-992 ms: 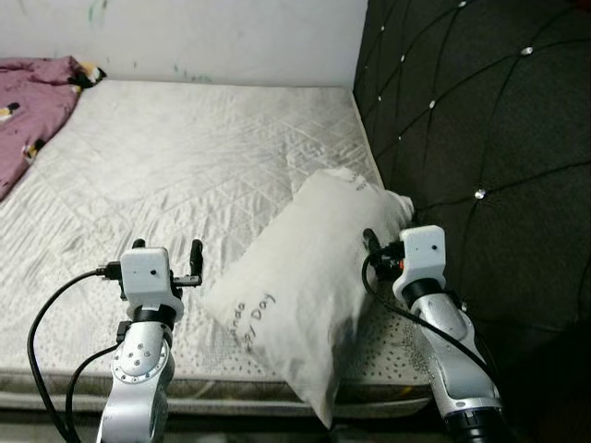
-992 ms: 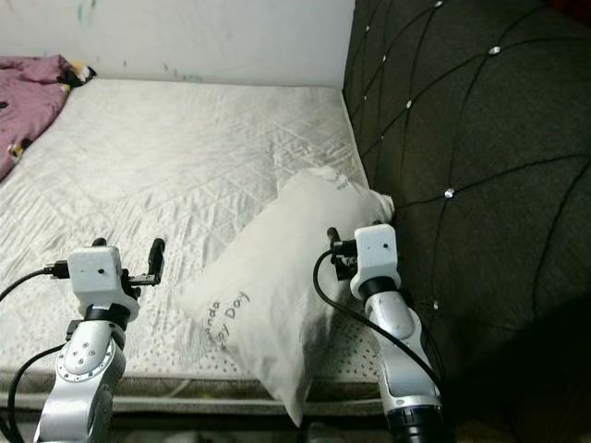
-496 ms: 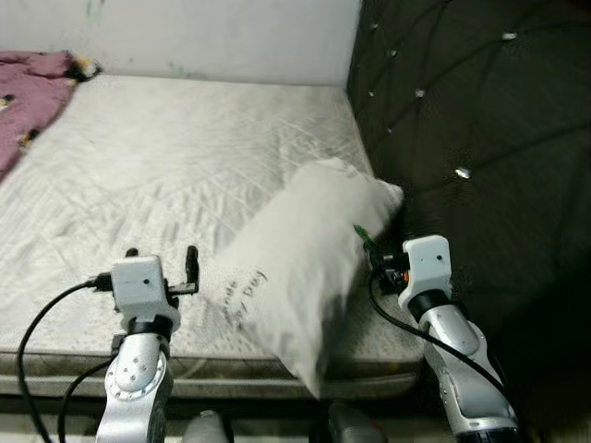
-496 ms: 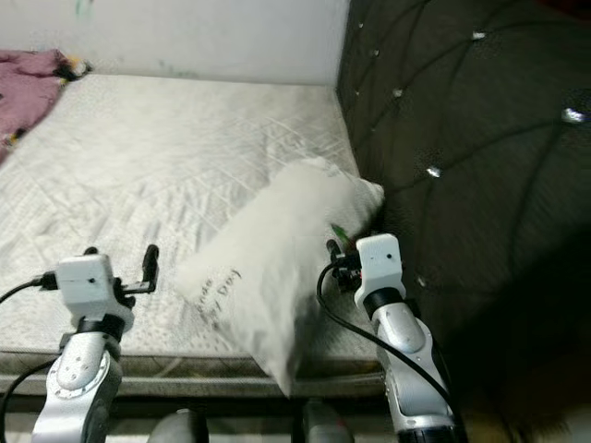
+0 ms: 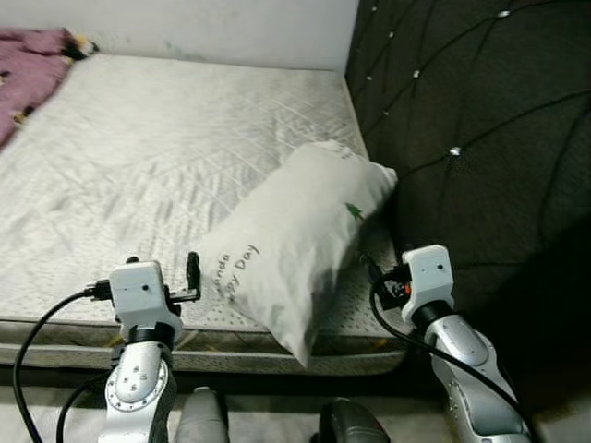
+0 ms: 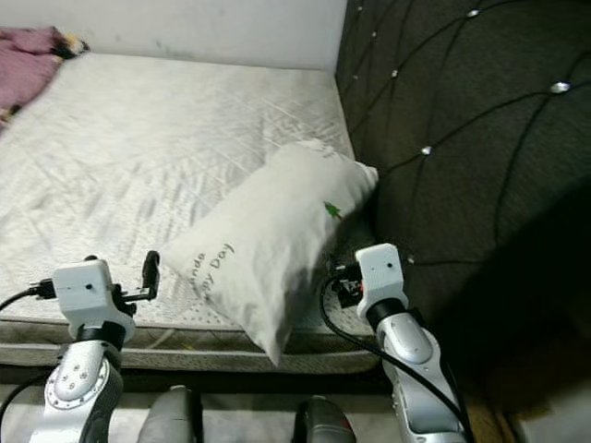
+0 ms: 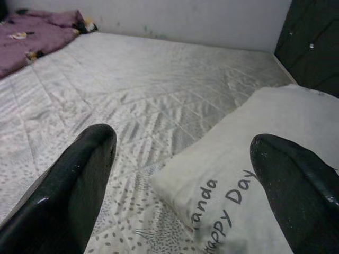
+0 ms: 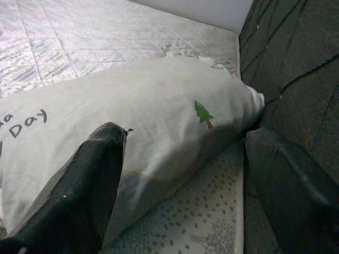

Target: Clean up the room

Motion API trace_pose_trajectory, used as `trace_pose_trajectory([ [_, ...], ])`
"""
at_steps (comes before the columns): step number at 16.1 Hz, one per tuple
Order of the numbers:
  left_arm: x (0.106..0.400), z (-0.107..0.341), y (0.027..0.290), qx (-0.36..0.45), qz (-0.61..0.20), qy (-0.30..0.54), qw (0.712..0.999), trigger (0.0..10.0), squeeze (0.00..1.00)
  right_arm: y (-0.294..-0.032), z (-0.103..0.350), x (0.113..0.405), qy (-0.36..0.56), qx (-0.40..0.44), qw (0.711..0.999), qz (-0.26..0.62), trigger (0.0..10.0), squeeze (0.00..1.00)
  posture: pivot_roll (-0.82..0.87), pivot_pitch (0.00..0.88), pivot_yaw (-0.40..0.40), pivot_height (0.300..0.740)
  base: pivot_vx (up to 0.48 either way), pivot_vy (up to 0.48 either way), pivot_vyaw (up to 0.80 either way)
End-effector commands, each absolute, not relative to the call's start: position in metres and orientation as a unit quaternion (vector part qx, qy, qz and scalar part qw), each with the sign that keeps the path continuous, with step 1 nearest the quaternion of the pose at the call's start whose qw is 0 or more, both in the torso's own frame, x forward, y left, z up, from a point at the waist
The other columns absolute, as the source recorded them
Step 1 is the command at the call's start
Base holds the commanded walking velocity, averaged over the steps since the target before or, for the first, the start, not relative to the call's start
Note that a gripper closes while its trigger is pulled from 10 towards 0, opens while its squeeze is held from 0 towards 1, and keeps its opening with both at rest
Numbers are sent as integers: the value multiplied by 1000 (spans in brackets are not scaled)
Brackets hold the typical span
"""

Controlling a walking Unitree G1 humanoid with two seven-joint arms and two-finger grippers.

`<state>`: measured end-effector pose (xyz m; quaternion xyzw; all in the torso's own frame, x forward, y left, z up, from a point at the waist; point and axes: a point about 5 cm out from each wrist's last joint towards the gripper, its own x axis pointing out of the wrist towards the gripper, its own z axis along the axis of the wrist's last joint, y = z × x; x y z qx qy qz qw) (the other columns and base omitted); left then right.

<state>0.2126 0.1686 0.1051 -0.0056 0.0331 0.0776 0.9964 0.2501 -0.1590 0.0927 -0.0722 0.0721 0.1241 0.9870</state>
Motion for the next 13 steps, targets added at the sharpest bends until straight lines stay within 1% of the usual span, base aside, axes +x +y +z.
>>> trace_pose_trajectory([
  [1, 211, 110, 170, -3, 85, 29, 996, 10000, 0, -155, 101, 252, 59, -75, 986, 138, 10000, 0, -37, 80, -70, 683, 0, 0, 0],
  [3, 209, 111, 169, -5, 90, 30, 995, 10000, 0, -155, 102, 250, 63, -76, 985, 144, 10000, 0, -34, 87, -75, 683, 0, 0, 0],
  [11, 208, 111, 169, -14, 99, 40, 994, 10000, 0, -156, 102, 249, 75, -74, 982, 158, 10000, 0, -39, 108, -82, 593, 0, 0, 0],
  [12, 209, 111, 170, -13, 102, 41, 994, 10000, 0, -155, 102, 250, 75, -72, 981, 161, 10000, 0, -40, 107, -81, 584, 0, 0, 0],
  [13, 210, 111, 171, -12, 107, 42, 993, 10000, 0, -155, 101, 252, 78, -71, 981, 162, 10000, 0, -38, 105, -80, 584, 0, 0, 0],
])
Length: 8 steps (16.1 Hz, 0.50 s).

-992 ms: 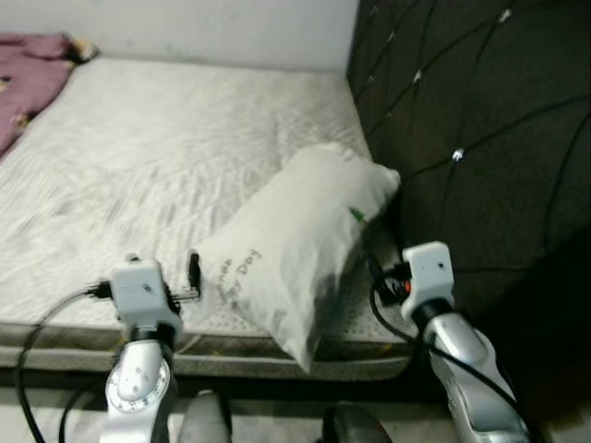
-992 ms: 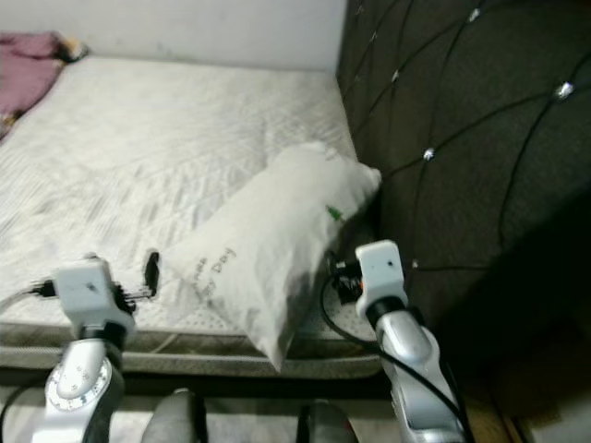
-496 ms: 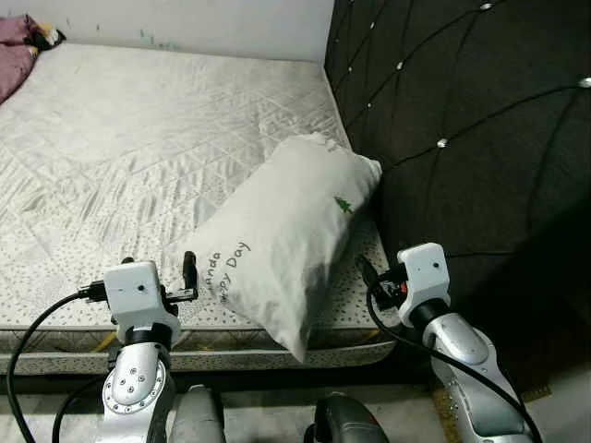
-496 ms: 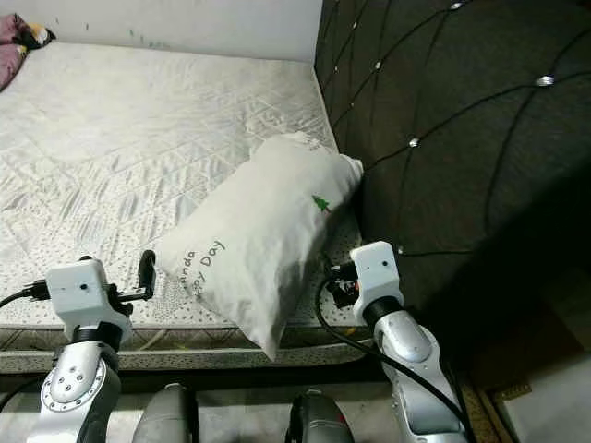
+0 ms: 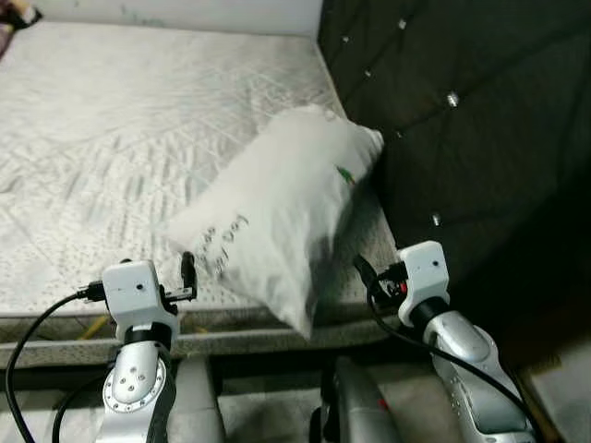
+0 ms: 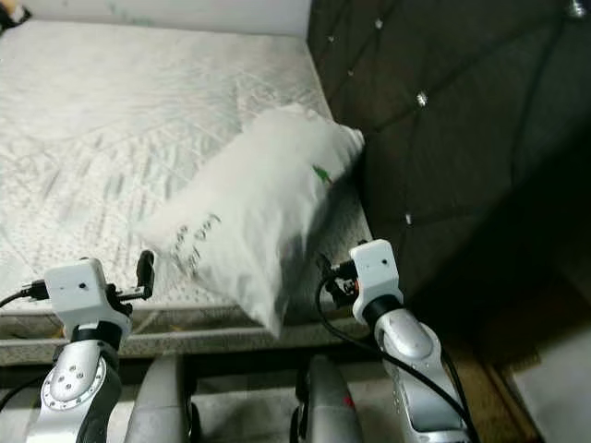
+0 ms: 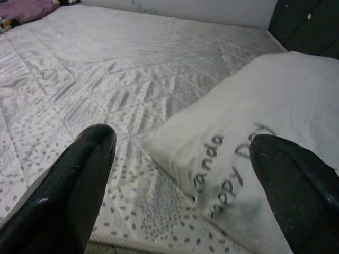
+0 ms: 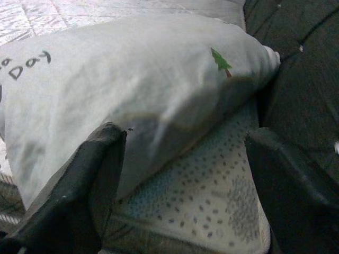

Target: Clean up the room

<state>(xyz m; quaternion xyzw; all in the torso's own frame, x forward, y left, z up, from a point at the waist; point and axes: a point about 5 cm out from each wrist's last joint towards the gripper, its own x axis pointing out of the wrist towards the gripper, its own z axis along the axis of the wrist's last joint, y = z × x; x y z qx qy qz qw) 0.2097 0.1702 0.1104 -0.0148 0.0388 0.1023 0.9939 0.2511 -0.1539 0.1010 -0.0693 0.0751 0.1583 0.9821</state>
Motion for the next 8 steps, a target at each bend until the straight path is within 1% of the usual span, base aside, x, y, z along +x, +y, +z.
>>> trace_pose_trajectory([
  [1, 210, 110, 172, -17, 114, 44, 992, 10000, 0, -155, 101, 253, 78, -71, 981, 164, 10000, 0, -38, 102, -81, 584, 0, 0, 0],
  [3, 210, 109, 176, -21, 130, 46, 990, 10000, 0, -154, 101, 255, 78, -71, 981, 165, 10000, 0, -37, 97, -82, 584, 0, 0, 0],
  [6, 210, 110, 175, -14, 127, 42, 991, 10000, 0, -152, 101, 257, 76, -77, 979, 175, 10000, 0, -33, 91, -83, 584, 0, 0, 0],
  [7, 211, 110, 175, -12, 127, 41, 991, 10000, 0, -151, 101, 257, 74, -79, 978, 180, 10000, 0, -33, 89, -85, 584, 0, 0, 513],
  [8, 211, 111, 174, -11, 126, 39, 991, 10000, 0, -150, 101, 257, 73, -82, 977, 184, 10000, 0, -32, 87, -87, 584, 0, 0, 800],
])
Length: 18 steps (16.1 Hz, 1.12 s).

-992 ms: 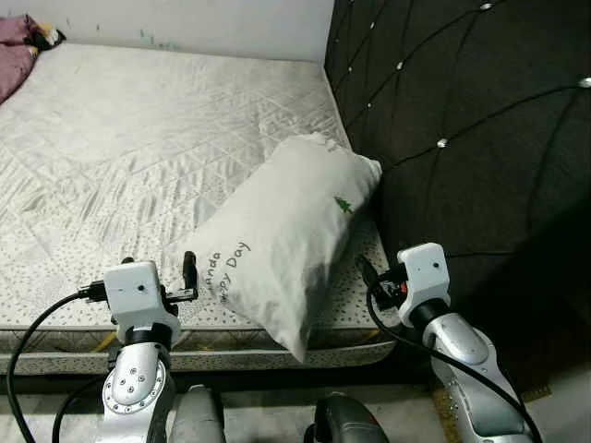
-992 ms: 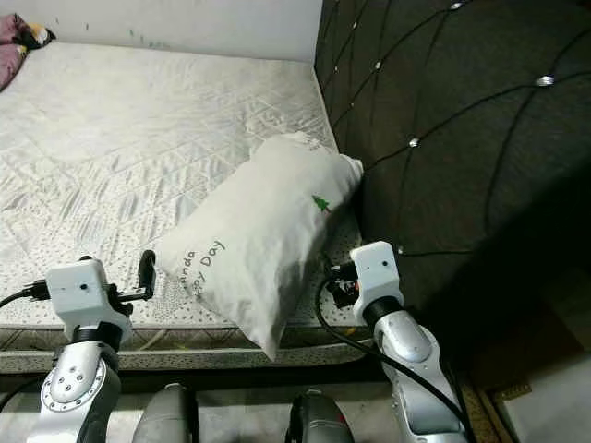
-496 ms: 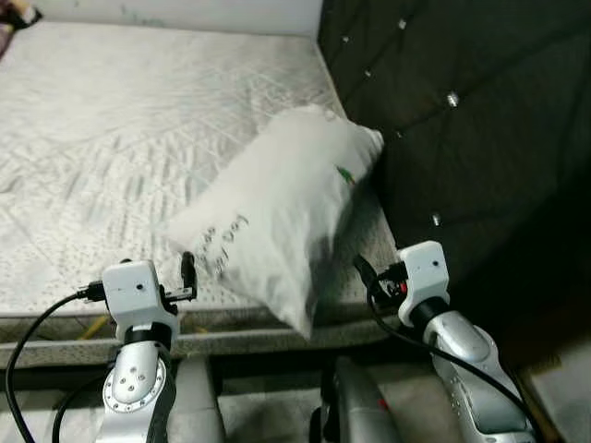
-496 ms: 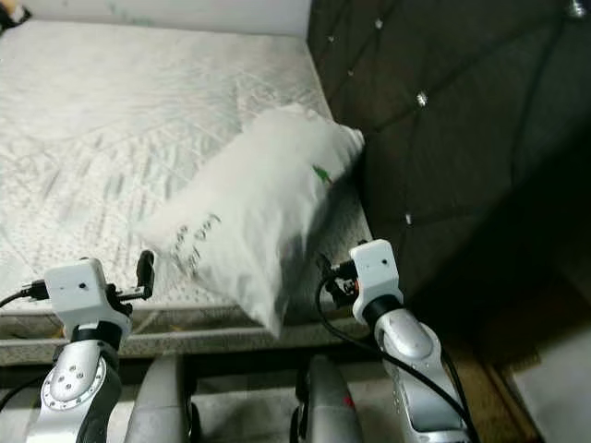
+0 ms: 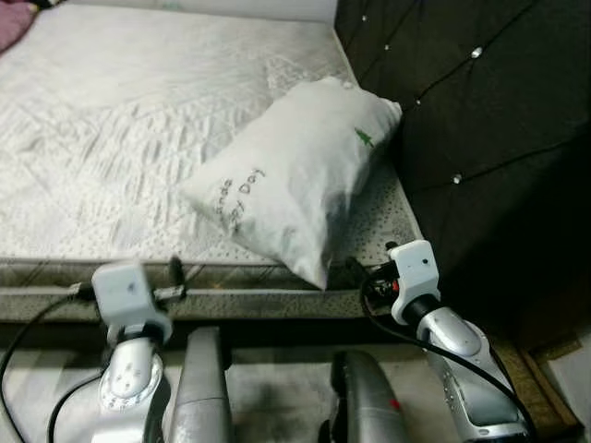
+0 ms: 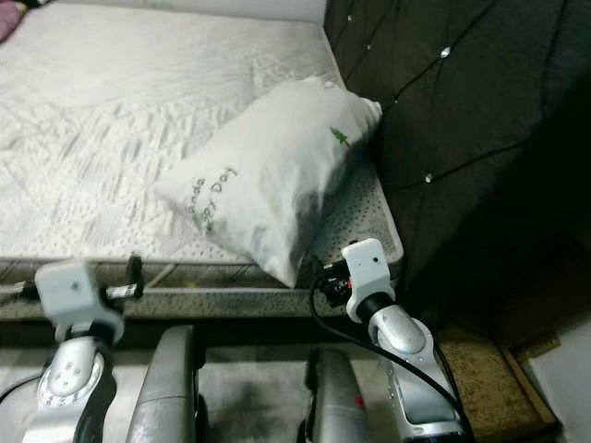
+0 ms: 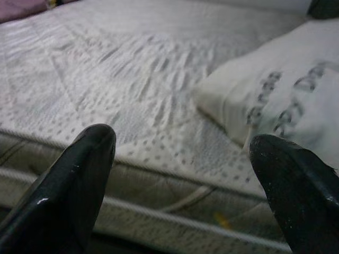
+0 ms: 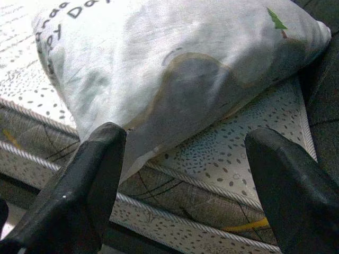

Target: Clean up the room

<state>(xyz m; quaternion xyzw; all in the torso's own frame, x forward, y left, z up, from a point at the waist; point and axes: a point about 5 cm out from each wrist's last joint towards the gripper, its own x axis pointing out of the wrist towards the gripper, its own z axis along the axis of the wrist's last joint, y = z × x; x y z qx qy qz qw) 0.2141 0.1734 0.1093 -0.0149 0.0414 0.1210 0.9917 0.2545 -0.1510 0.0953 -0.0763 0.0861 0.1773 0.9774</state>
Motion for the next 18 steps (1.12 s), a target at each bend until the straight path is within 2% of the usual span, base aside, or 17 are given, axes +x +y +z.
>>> trace_pose_trajectory([
  [1, 211, 111, 174, -11, 126, 38, 991, 10000, 0, -150, 101, 257, 73, -82, 977, 184, 10000, 0, -31, 86, -88, 584, 0, 0, 800],
  [3, 212, 111, 174, -13, 126, 38, 991, 10000, 0, -150, 100, 259, 75, -80, 977, 184, 10000, 0, -28, 79, -89, 584, 0, 0, 634],
  [5, 213, 110, 174, -16, 125, 36, 991, 10000, 0, -150, 99, 261, 76, -80, 977, 184, 10000, 0, -28, 73, -89, 584, 141, 0, 0],
  [14, 221, 112, 172, -20, 112, 27, 993, 10000, 0, -150, 99, 269, 74, -82, 978, 179, 10000, 0, -32, 76, -87, 584, 454, 0, 0],
  [18, 222, 109, 172, -12, 115, 39, 993, 10000, 0, -150, 98, 270, 77, -80, 977, 179, 10000, 0, -30, 77, -87, 584, 63, 0, 0],
])
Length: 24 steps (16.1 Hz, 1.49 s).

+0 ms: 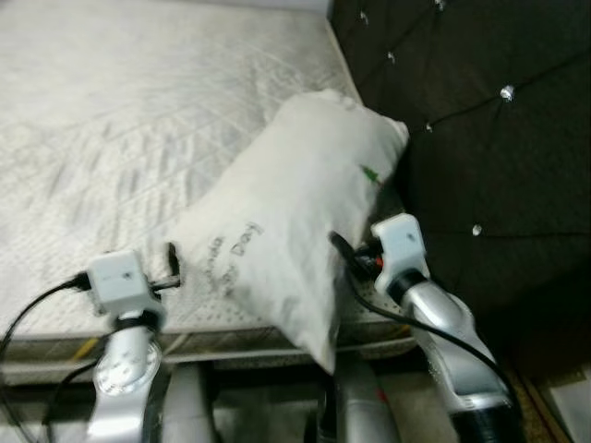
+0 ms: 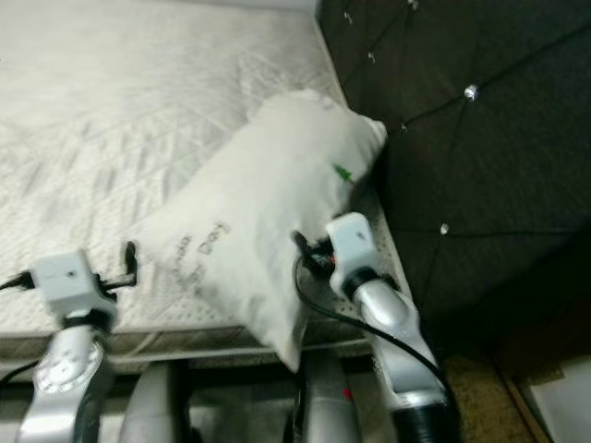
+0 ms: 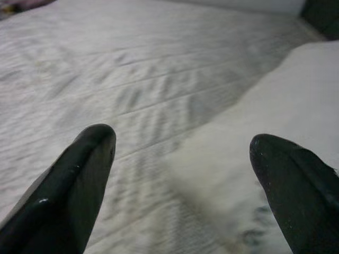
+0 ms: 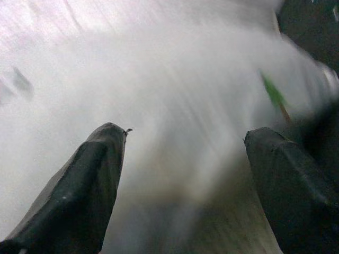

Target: Clean up the room

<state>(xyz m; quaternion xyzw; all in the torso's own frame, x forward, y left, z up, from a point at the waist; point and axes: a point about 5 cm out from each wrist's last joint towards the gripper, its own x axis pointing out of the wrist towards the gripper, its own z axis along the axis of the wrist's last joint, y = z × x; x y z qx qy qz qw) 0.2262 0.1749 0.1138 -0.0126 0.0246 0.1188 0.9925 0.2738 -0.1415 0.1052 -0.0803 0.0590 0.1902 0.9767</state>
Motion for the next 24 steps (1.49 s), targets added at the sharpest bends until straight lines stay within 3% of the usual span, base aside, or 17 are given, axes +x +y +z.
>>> trace_pose_trajectory([
  [1, 222, 109, 172, -12, 115, 39, 993, 10000, 0, -150, 98, 270, 78, -80, 977, 179, 10000, 0, -30, 77, -87, 584, 0, 0, 0],
  [7, 224, 108, 172, -12, 111, 40, 993, 10000, 0, -149, 97, 270, 75, -89, 976, 182, 10000, 0, -31, 78, -84, 584, 0, 0, 667],
  [15, 224, 107, 172, -16, 111, 42, 993, 10000, 0, -149, 95, 271, 83, -88, 976, 181, 10000, 0, -32, 76, -85, 584, 0, 0, 0],
  [20, 222, 107, 171, -19, 110, 44, 993, 10000, 0, -148, 94, 269, 88, -85, 974, 192, 10000, 0, -32, 73, -86, 524, 0, 0, 0],
  [24, 221, 109, 170, -14, 105, 37, 994, 10000, 0, -156, 101, 274, 110, -80, 962, 236, 10000, 0, -27, 72, -83, 519, 0, 0, 0],
])
